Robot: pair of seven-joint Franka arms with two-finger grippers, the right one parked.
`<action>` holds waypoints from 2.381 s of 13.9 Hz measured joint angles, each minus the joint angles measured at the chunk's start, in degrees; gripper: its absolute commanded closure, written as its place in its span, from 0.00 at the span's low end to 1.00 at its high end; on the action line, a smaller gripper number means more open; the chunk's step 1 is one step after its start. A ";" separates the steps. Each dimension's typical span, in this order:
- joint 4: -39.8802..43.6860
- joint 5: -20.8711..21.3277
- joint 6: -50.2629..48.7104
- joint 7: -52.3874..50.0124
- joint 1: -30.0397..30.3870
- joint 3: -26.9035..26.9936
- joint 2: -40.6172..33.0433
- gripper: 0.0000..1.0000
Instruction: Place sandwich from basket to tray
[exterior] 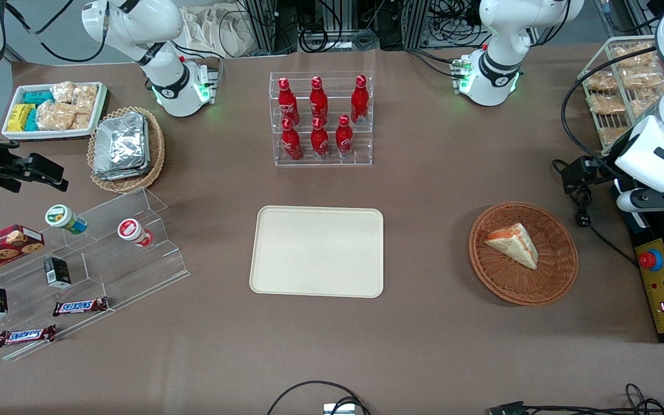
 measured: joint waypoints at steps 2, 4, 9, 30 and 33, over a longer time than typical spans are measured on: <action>0.10 0.00 -0.03 0.05 0.00 0.00 -0.01 0.00; 0.10 0.00 -0.07 0.08 0.02 0.04 -0.01 0.00; -1.77 -0.83 -0.18 -3.13 1.57 0.20 0.12 0.00; -43.46 -3.91 51.24 -34.26 4.68 0.24 5.33 0.00; -43.46 -3.94 53.90 -34.38 4.68 0.24 7.82 0.00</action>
